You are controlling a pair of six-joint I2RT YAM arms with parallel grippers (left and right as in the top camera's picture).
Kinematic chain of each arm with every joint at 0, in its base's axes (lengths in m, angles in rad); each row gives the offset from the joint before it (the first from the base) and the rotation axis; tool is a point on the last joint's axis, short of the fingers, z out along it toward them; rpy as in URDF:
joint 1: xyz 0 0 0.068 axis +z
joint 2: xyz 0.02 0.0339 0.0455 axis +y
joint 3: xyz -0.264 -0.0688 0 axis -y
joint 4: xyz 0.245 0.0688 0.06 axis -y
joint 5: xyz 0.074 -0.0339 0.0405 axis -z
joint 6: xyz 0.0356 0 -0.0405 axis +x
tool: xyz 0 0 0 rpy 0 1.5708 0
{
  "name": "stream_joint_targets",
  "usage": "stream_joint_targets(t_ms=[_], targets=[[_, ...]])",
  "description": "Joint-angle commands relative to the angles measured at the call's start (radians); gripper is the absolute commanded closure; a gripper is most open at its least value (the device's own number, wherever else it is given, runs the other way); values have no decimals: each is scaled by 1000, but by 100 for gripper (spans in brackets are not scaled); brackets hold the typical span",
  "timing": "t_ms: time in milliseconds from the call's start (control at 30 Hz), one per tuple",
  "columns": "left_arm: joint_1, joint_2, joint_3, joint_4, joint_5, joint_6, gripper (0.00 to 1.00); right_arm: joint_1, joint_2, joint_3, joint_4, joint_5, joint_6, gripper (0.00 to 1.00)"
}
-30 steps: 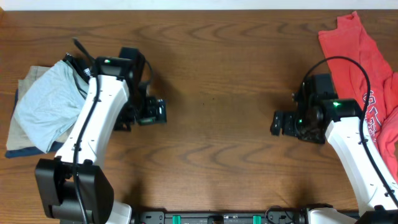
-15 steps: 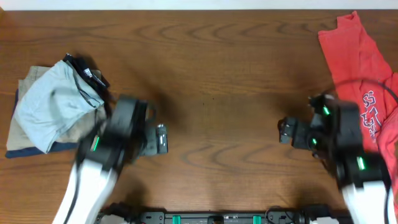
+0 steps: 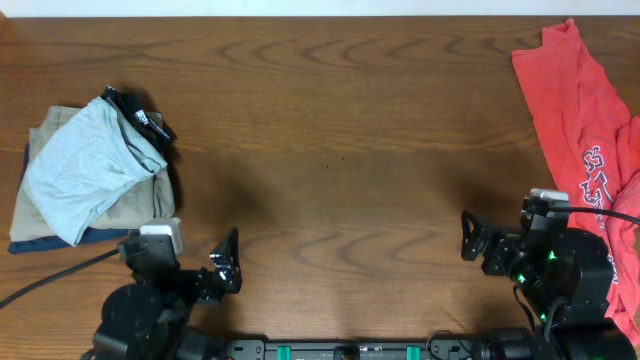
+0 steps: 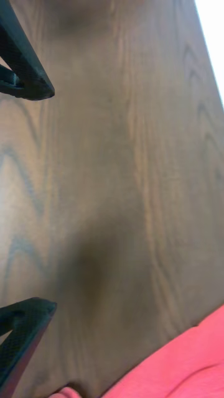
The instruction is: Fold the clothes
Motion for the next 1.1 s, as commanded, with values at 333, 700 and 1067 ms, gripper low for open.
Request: stream_joint_targets(t_ms=[333, 700, 1067], targets=[[-3, -9, -6, 3, -22, -13, 2, 13, 0, -8, -139, 14, -4, 1], [-3, -9, -6, 2, -22, -13, 2, 13, -34, -13, -182, 31, -17, 1], [-3, -9, -6, 2, -22, -13, 2, 13, -337, -291, 245, 33, -151, 1]])
